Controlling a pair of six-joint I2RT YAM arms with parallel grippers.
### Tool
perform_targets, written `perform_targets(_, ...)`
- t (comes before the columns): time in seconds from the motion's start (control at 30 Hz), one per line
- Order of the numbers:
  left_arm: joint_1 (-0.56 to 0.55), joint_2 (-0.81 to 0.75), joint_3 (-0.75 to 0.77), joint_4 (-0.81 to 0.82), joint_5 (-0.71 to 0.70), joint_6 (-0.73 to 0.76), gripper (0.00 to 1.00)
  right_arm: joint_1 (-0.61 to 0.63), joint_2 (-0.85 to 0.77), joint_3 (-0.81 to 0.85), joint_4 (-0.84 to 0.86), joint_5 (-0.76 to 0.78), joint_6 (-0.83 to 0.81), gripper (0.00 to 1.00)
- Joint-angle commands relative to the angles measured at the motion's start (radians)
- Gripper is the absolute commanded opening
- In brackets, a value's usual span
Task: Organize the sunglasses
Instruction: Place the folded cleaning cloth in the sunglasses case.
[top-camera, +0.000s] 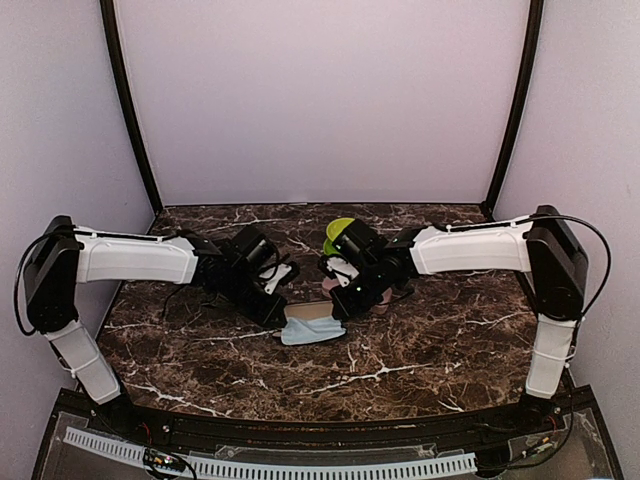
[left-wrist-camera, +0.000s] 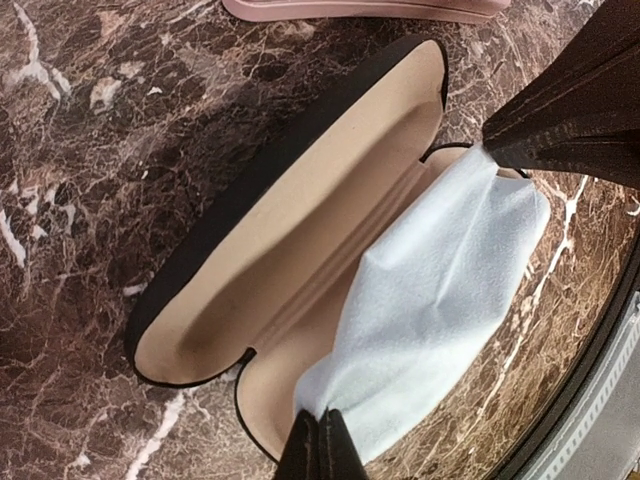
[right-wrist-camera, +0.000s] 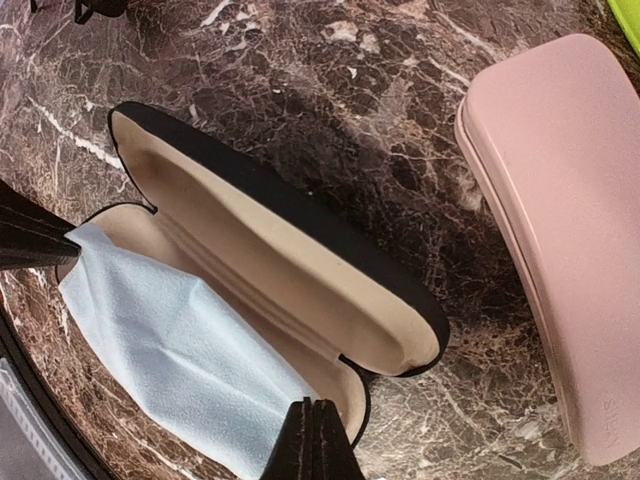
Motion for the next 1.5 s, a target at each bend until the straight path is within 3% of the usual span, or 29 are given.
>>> perform_targets(0.0,0.008,0.014,0.036,-0.034,-0.013,0.019,0.00,-0.006,0.012,0.027,0.003,-0.001,-0.006,0.00)
perform_targets(1.47,0.033,0.061,0.103,-0.071,-0.016,0.055,0.00,-0.011,0.016,0.022,-0.008,-0.007,0.001,0.00)
